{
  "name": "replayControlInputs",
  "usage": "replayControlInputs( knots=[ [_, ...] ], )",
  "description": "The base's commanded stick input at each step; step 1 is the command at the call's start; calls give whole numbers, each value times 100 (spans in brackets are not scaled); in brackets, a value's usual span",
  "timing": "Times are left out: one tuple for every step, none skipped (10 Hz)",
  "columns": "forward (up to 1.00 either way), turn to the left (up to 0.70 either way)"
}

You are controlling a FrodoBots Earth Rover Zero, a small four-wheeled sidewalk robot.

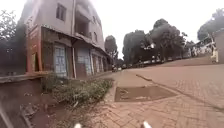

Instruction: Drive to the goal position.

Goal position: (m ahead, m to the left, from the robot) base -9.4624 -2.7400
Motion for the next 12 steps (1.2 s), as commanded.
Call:
replayControlInputs(
  knots=[
    [0, 0],
    [0, 0],
    [0, 0],
    [0, 0],
    [0, 7],
    [0, 22],
    [0, 21],
    [0, 0],
    [0, 0],
    [0, 0],
    [0, 0],
    [0, 0]
  ],
)
